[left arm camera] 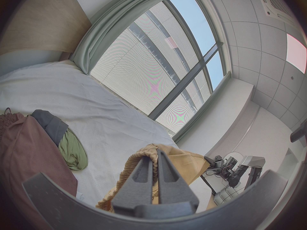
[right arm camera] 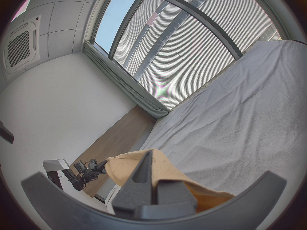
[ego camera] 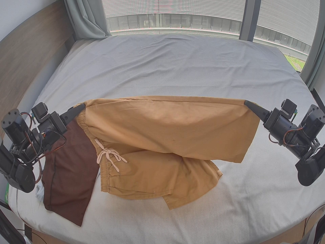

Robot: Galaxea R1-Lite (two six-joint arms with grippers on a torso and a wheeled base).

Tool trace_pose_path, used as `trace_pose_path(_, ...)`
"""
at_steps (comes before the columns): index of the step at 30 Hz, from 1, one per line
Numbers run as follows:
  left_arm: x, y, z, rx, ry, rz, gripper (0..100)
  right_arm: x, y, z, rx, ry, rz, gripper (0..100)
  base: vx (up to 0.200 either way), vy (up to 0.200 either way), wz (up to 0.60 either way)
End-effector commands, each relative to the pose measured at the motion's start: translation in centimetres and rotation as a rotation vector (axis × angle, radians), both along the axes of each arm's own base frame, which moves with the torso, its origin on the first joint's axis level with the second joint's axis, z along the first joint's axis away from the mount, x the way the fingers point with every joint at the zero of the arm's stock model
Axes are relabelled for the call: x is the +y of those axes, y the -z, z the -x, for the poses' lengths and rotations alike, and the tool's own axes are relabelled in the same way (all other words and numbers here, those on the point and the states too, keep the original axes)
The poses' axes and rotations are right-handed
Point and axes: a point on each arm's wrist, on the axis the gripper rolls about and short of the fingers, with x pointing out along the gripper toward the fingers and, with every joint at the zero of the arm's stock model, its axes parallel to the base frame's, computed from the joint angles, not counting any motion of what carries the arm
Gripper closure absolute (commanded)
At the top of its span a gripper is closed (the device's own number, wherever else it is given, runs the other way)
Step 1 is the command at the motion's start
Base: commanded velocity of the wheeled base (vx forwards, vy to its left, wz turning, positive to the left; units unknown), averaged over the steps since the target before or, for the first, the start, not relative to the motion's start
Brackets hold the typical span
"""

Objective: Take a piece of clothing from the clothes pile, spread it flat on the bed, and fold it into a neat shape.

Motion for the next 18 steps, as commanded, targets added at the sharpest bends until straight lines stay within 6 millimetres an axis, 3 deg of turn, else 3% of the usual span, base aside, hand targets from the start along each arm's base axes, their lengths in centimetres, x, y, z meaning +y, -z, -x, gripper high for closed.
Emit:
trace_pose_path(1, 0.04, 0.12, -0.07, 0.005, -0.002, 0.001, 100, -0.31, -0.08, -0.15, -0.002, 0.01, -0.003, 100, 0.0, 0.0, 0.0)
trace_pose_path(18, 0.3, 0.27, -0.24, 0.009, -0.011, 0.001, 100, -1.26, 0.0, -0.5, 0.004, 0.038, -0.007, 100, 0.0, 0.0, 0.0)
